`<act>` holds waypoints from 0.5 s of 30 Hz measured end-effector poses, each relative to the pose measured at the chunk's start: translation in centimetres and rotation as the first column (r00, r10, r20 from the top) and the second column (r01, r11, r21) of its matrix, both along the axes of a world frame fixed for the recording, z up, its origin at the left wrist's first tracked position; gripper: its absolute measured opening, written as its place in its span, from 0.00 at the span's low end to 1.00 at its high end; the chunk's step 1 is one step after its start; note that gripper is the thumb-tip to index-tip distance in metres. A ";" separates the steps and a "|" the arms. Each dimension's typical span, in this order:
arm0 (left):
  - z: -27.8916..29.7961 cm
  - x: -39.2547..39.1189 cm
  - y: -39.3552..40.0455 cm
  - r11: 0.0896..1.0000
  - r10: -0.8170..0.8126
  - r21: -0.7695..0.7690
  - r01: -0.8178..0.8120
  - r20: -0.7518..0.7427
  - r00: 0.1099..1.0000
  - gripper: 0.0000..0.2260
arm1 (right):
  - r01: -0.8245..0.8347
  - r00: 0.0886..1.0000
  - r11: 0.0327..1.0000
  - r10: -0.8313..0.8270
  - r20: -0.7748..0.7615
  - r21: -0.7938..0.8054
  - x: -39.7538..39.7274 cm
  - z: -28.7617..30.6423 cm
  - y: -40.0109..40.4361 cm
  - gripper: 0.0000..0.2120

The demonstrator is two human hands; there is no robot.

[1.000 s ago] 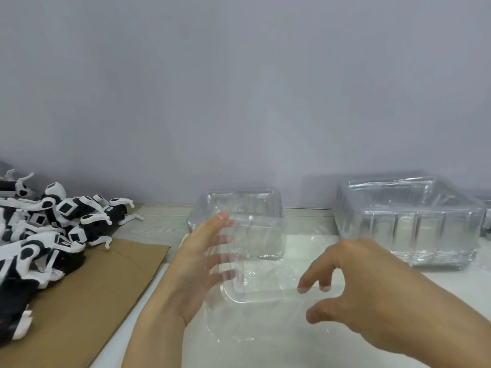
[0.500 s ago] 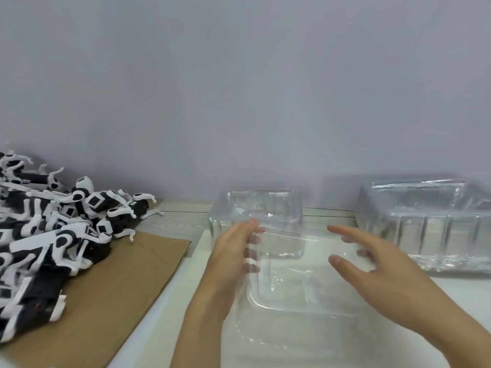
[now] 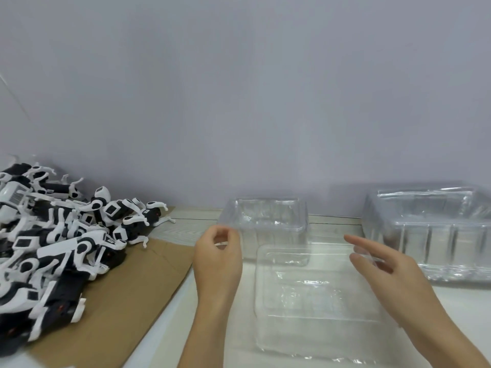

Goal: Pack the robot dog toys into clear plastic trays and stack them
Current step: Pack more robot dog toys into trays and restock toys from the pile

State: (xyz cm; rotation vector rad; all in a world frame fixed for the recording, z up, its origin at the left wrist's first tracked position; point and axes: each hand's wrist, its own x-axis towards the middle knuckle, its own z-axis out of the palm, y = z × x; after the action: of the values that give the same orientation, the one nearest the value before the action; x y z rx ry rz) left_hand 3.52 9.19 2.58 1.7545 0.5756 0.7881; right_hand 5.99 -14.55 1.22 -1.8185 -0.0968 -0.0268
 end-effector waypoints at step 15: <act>1.3 5.1 17.9 0.666 0.583 0.720 0.197 -0.666 0.466 0.35 | 0.010 1.000 0.994 -0.010 0.004 0.110 0.4 -0.8 0.0 0.09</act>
State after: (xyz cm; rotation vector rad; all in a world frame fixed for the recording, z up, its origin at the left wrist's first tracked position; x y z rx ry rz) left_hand 8.62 27.10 3.88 2.9225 1.3479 0.1456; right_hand 6.44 -14.55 0.46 -1.7089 -0.0880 -0.0429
